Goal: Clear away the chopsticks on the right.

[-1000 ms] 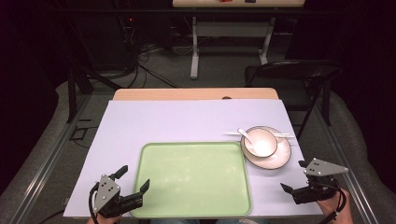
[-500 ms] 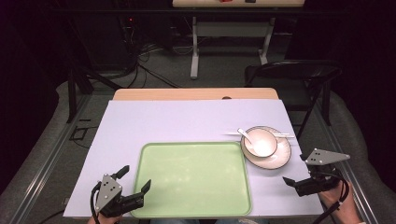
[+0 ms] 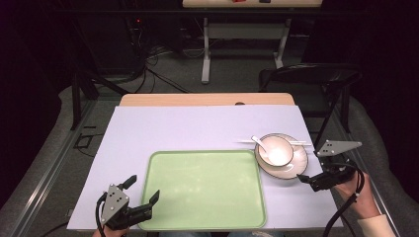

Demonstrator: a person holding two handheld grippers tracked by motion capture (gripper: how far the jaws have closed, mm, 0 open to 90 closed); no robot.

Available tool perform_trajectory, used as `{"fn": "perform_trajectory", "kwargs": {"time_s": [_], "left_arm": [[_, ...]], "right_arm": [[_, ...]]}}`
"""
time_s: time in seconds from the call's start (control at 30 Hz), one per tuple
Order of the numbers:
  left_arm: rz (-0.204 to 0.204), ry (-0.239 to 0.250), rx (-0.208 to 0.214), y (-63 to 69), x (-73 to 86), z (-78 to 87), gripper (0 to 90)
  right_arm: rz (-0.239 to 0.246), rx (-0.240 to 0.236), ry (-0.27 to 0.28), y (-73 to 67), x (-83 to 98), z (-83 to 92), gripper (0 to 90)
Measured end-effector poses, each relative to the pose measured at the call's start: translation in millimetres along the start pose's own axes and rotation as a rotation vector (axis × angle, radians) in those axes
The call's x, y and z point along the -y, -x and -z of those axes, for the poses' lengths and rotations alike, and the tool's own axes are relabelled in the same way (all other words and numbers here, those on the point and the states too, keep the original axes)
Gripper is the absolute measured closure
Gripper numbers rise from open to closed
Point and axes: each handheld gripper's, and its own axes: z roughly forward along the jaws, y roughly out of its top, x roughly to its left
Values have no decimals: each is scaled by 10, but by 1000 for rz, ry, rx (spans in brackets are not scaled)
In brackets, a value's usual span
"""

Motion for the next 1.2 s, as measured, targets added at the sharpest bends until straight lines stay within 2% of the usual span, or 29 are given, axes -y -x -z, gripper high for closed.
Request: {"fn": "perform_trajectory", "kwargs": {"time_s": [0.1,0.3,0.33,0.6,0.7,0.73,0.93,0.97,1.2], "left_arm": [[1,1,0,0,0,0,154],[1,1,0,0,0,0,154],[2,1,0,0,1,1,154],[0,1,2,0,1,2,154],[-2,-4,5,0,-1,0,154],[-2,-4,5,0,-1,0,154],[0,-1,3,0,0,-2,154],[0,-1,3,0,1,-3,154],[-3,-6,5,0,0,-4,154]], "right_arm": [[-2,0,-11,48,-48,-11,0],[-2,0,-11,48,-48,-11,0],[-5,-3,-29,211,-241,-73,0],[-8,2,-42,379,-410,-114,0],[-5,3,-45,399,-426,-120,0],[-9,0,-65,579,-599,-195,0],[-9,0,-65,579,-599,-195,0],[-4,-6,-76,651,-671,-254,0],[-17,-8,-124,808,-805,-441,0]]}}
